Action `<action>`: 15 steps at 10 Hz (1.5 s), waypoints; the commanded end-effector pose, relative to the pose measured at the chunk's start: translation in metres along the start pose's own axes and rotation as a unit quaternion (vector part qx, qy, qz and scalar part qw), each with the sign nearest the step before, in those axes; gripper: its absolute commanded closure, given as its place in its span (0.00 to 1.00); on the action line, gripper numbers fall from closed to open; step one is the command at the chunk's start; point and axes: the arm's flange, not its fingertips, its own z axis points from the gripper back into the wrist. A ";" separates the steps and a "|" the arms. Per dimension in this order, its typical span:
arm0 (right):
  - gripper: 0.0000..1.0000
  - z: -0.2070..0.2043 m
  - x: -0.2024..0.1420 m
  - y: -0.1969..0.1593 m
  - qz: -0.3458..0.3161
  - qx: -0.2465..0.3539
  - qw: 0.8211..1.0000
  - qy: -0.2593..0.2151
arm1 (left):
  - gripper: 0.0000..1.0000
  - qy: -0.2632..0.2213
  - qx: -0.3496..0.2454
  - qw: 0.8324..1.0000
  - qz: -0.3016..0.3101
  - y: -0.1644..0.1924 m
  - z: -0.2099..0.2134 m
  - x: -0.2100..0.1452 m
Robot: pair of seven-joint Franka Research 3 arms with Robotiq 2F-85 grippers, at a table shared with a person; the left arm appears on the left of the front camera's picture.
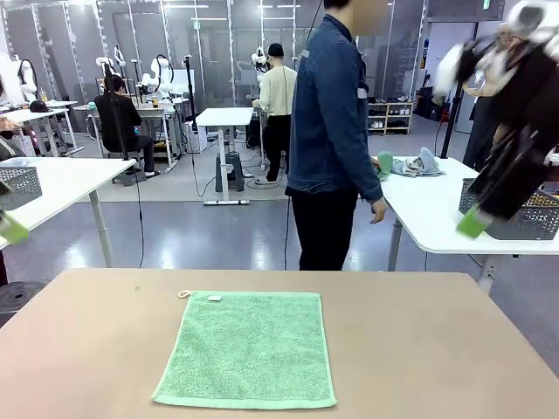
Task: Fold the towels and place them in the basket.
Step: When a person lays out a Towel with hook on the table, fold it in half twice.
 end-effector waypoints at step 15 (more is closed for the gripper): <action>0.00 -0.162 0.043 0.026 0.165 0.010 0.981 0.098 | 0.00 0.068 -0.146 0.964 -0.213 -0.036 -0.164 0.013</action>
